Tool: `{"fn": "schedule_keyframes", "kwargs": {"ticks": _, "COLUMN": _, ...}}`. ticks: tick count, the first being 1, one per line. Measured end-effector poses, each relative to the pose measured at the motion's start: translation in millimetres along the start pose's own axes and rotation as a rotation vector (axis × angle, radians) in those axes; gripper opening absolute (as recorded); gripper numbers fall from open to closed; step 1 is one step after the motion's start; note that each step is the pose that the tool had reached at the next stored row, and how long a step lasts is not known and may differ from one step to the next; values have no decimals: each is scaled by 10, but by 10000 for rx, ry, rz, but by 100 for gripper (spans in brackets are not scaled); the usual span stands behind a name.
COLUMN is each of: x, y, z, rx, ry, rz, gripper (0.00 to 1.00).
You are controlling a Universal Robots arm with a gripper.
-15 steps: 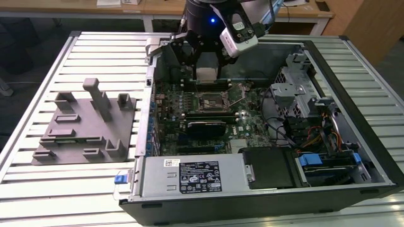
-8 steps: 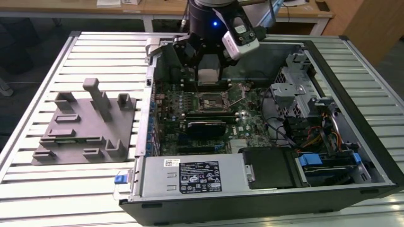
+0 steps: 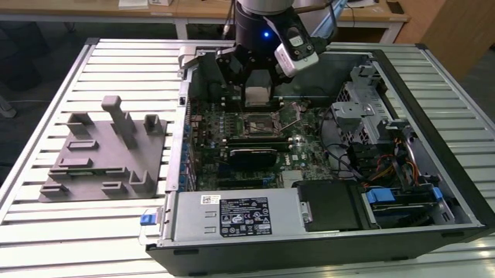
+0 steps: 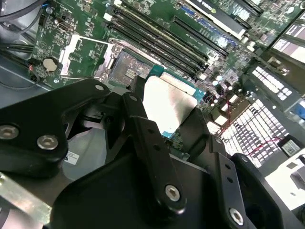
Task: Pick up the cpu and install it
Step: 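Pick up the cpu and move it towards the insertion slot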
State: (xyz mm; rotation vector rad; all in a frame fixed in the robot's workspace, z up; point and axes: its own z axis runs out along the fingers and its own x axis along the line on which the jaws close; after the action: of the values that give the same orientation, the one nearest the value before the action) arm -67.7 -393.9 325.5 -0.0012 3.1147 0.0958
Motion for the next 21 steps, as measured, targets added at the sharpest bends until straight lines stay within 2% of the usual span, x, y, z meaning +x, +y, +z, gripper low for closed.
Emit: {"fn": "schedule_keyframes", "kwargs": {"ticks": 21, "x": -71, "y": 198, "z": 302, "rx": 3, "ry": 15, "rz": 0, "gripper": 54}}
